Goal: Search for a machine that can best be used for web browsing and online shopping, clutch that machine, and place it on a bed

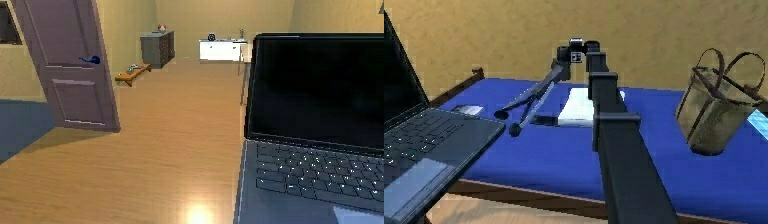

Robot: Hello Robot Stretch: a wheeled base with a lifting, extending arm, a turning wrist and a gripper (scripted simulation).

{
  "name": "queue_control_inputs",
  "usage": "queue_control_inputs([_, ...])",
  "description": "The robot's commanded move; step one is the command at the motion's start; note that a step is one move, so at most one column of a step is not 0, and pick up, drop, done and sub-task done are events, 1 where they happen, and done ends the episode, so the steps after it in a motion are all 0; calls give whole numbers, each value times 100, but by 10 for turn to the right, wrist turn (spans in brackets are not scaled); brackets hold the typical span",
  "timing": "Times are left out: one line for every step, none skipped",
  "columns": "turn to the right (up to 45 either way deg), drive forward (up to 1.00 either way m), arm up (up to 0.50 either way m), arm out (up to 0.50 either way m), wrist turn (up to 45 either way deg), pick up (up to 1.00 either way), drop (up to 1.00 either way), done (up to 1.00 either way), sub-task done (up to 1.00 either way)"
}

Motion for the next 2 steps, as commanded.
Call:
queue_control_inputs([0,0,0,-48,0,0,0,0,0])
queue_control_inputs([450,0,0,0,0,0,0,0,0])
